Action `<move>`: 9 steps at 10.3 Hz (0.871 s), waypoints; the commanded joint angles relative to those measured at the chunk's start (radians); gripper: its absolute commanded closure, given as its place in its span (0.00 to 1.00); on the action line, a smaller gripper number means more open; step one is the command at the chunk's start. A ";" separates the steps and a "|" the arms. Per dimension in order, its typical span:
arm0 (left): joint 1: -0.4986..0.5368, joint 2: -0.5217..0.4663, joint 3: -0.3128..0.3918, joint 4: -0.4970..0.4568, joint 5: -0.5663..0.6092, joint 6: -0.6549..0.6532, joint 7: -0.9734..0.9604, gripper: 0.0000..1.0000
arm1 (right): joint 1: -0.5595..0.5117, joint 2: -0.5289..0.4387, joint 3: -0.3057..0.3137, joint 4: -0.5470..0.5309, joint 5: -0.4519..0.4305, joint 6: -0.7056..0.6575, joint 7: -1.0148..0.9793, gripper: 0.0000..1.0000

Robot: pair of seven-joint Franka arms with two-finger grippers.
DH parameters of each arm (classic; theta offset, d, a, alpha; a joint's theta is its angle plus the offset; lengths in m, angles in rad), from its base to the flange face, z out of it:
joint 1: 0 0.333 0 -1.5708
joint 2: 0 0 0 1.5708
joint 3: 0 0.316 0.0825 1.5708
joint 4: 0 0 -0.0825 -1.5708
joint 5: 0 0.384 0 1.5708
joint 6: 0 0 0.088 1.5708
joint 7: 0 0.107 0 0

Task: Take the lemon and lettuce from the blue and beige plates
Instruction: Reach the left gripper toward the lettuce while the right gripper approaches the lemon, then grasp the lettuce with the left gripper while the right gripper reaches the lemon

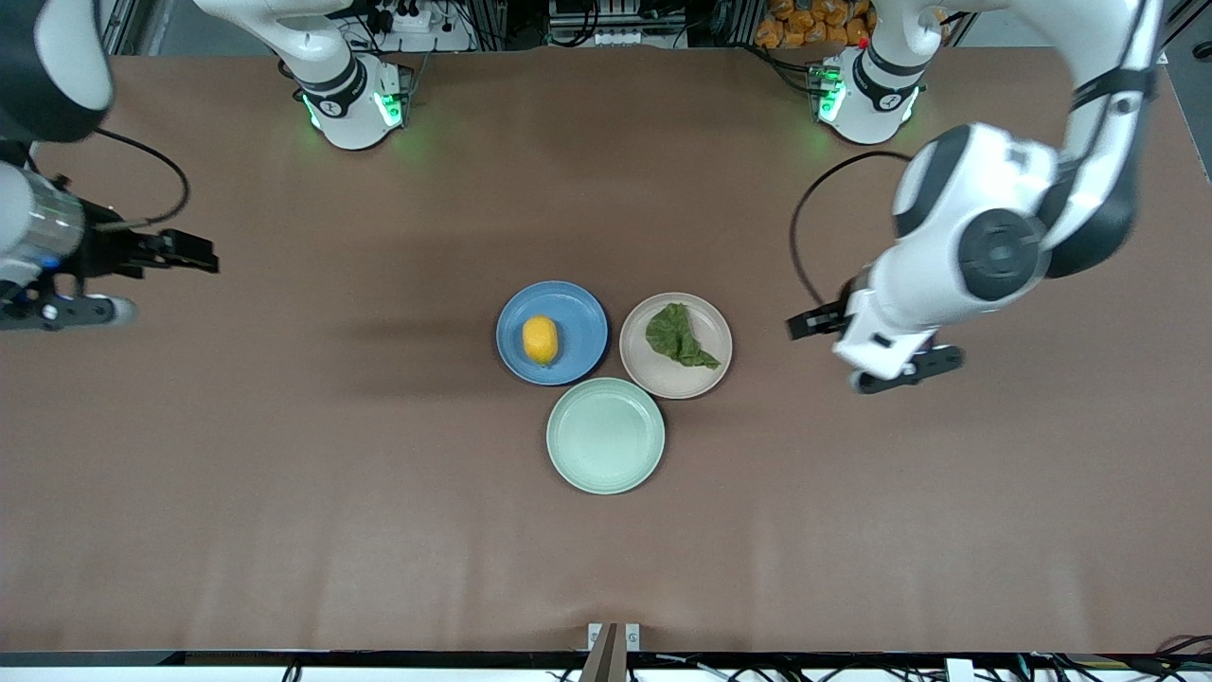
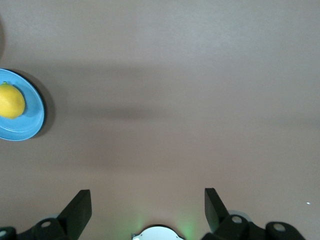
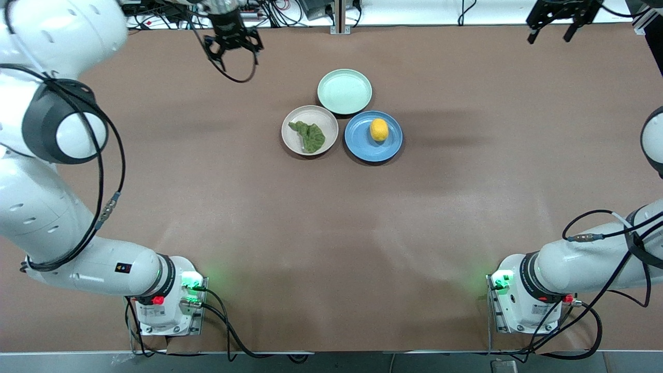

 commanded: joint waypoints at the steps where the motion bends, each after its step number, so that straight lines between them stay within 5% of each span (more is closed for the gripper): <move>1: -0.086 0.057 0.006 -0.019 -0.008 0.094 -0.135 0.00 | 0.007 0.044 -0.004 0.006 0.099 0.013 0.080 0.00; 5: -0.189 0.112 0.004 -0.153 -0.017 0.341 -0.276 0.00 | 0.100 0.107 0.000 -0.014 0.147 0.104 0.243 0.00; 9: -0.271 0.245 0.012 -0.156 0.000 0.492 -0.377 0.00 | 0.181 0.191 0.051 -0.020 0.149 0.225 0.392 0.00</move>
